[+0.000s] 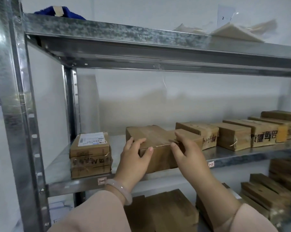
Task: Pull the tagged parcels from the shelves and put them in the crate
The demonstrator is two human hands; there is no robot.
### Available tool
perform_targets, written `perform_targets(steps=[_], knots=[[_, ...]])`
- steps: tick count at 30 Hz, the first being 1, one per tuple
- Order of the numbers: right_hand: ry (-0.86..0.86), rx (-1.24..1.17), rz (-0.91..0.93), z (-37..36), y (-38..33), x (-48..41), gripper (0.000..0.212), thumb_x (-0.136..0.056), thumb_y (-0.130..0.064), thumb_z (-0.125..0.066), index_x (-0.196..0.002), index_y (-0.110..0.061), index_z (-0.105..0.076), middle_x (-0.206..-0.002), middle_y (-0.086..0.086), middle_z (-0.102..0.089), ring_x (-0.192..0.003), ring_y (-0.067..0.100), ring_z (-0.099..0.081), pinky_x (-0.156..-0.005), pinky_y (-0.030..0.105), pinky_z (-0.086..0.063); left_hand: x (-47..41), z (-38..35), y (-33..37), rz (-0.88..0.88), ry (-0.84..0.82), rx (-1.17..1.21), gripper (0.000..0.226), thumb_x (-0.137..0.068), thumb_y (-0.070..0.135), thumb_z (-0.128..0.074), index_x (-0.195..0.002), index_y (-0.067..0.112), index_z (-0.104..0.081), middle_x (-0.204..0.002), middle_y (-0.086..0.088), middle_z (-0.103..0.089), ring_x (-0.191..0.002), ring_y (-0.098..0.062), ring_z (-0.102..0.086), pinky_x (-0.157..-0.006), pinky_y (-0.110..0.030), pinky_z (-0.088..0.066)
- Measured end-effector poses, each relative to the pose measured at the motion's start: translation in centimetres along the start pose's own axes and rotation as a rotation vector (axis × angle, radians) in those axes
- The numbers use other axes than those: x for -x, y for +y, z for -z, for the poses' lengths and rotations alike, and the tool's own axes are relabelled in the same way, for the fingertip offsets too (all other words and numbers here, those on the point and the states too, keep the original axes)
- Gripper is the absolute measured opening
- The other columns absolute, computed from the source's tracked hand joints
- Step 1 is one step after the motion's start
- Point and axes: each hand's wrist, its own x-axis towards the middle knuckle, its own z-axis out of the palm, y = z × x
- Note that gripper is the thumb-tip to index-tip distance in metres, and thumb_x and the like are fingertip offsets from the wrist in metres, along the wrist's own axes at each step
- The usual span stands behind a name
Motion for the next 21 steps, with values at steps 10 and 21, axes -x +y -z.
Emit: perform_targets(steps=[10, 21], knots=[[-0.200, -0.307, -0.185, 1.7, 2.6, -0.5, 0.042, -0.097, -0.048, -0.043, -0.138, -0.039, -0.044, -0.104, -0.033, -0.050, -0.088, -0.012, -0.047, -0.065, 0.005, -0.033, 4.7, -0.2, 0.1, -0.140, 0.104, 0.065, 0.043, -0.078, 0.068, -0.047, -0.121, 0.061, -0.047, -0.147, 0.028, -0.021, -0.122, 0.025, -0.021, -0.086, 0.005, -0.030], [-0.060, -0.733, -0.022, 2.0, 4.0, 0.7, 0.035, -0.091, -0.053, -0.040, -0.120, -0.048, -0.059, -0.120, -0.022, -0.062, -0.112, -0.005, -0.057, -0.082, 0.015, -0.052, 4.3, -0.4, 2.9, -0.119, 0.297, 0.215, 0.047, -0.083, 0.037, -0.067, -0.122, 0.056, -0.050, -0.139, 0.022, -0.036, -0.125, 0.011, -0.035, -0.091, -0.002, -0.033]])
